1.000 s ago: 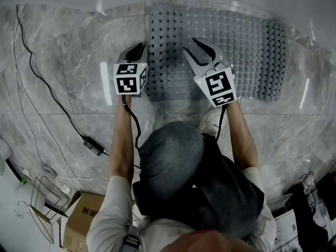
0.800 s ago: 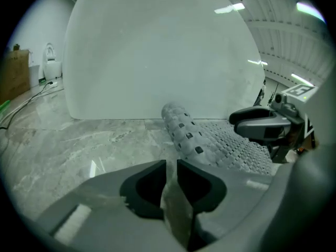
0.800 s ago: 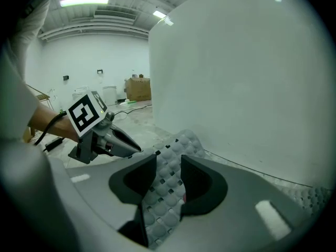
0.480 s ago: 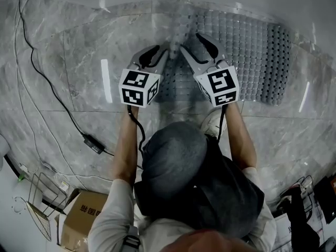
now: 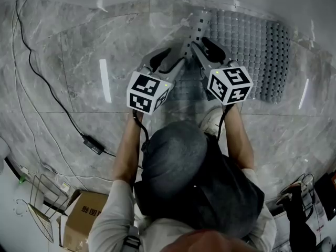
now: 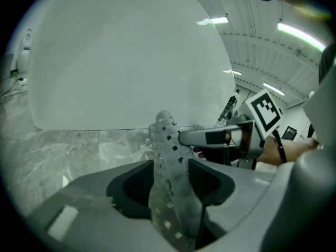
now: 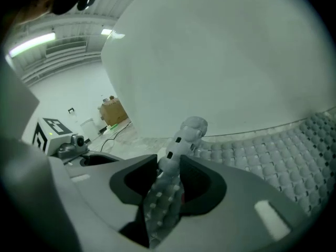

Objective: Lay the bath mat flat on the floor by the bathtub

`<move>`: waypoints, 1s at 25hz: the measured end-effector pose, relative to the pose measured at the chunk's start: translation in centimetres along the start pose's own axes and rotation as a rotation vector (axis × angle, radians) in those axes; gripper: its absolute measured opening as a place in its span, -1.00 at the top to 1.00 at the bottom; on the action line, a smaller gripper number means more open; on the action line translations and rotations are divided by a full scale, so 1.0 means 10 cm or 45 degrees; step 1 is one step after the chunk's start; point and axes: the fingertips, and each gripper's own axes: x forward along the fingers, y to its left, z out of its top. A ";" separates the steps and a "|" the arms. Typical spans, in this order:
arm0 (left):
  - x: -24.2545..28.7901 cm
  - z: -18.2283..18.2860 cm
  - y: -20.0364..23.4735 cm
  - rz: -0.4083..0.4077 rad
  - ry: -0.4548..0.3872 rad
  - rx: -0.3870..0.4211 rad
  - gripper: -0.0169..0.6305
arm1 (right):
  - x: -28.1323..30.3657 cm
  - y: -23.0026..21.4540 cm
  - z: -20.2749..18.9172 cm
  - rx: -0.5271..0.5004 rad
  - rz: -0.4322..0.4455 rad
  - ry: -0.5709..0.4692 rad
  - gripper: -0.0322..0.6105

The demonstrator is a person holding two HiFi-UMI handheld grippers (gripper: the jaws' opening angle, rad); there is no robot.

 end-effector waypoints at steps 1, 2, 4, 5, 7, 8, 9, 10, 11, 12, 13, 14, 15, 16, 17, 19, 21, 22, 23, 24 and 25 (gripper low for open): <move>0.01 0.00 -0.02 -0.020 0.009 -0.008 0.25 | -0.01 -0.02 -0.03 0.037 0.017 -0.007 0.49; 0.02 -0.01 -0.03 -0.033 0.018 -0.013 0.23 | -0.02 -0.04 -0.05 0.067 0.036 -0.014 0.51; 0.03 -0.02 -0.01 -0.050 0.035 -0.024 0.18 | -0.03 -0.06 -0.07 0.101 0.073 -0.027 0.54; 0.04 -0.02 0.00 -0.063 0.044 -0.033 0.16 | -0.03 -0.07 -0.08 0.108 0.089 -0.031 0.55; 0.08 -0.04 0.01 -0.108 0.062 -0.062 0.12 | -0.04 -0.08 -0.10 0.117 0.106 -0.034 0.57; 0.10 -0.05 0.00 -0.140 0.071 -0.081 0.11 | -0.05 -0.10 -0.11 0.124 0.112 -0.035 0.58; 0.13 -0.06 0.00 -0.176 0.081 -0.102 0.10 | -0.05 -0.11 -0.11 0.136 0.119 -0.038 0.58; 0.15 -0.07 -0.02 -0.213 0.090 -0.121 0.09 | -0.06 -0.13 -0.12 0.150 0.131 -0.041 0.58; 0.16 -0.08 -0.03 -0.249 0.099 -0.136 0.08 | -0.06 -0.13 -0.13 0.167 0.146 -0.046 0.59; 0.18 -0.08 -0.06 -0.285 0.109 -0.147 0.08 | -0.07 -0.13 -0.13 0.183 0.165 -0.051 0.59; 0.19 -0.09 -0.10 -0.322 0.122 -0.152 0.08 | -0.07 -0.12 -0.12 0.197 0.190 -0.058 0.59; 0.21 -0.11 -0.15 -0.356 0.143 -0.150 0.07 | -0.06 -0.09 -0.11 0.206 0.217 -0.066 0.59; 0.24 -0.14 -0.21 -0.375 0.171 -0.139 0.03 | -0.06 -0.05 -0.10 0.204 0.240 -0.072 0.59; 0.27 -0.18 -0.24 -0.373 0.199 -0.120 0.00 | -0.05 -0.02 -0.09 0.190 0.252 -0.072 0.59; 0.30 -0.22 -0.25 -0.353 0.218 -0.099 0.00 | -0.04 0.00 -0.10 0.170 0.255 -0.067 0.60; 0.31 -0.28 -0.22 -0.300 0.235 -0.079 0.00 | -0.04 0.02 -0.11 0.148 0.257 -0.055 0.60; 0.28 -0.29 -0.19 -0.256 0.232 -0.064 0.10 | -0.05 0.00 -0.12 0.154 0.267 -0.051 0.60; 0.25 -0.29 -0.18 -0.239 0.227 -0.055 0.18 | -0.06 0.00 -0.12 0.160 0.275 -0.053 0.60; 0.23 -0.29 -0.17 -0.226 0.223 -0.047 0.20 | -0.06 0.01 -0.12 0.164 0.284 -0.057 0.60; 0.21 -0.29 -0.16 -0.217 0.221 -0.039 0.24 | -0.06 0.03 -0.11 0.164 0.294 -0.064 0.60; 0.19 -0.28 -0.16 -0.207 0.219 -0.033 0.27 | -0.06 0.06 -0.09 0.157 0.304 -0.071 0.59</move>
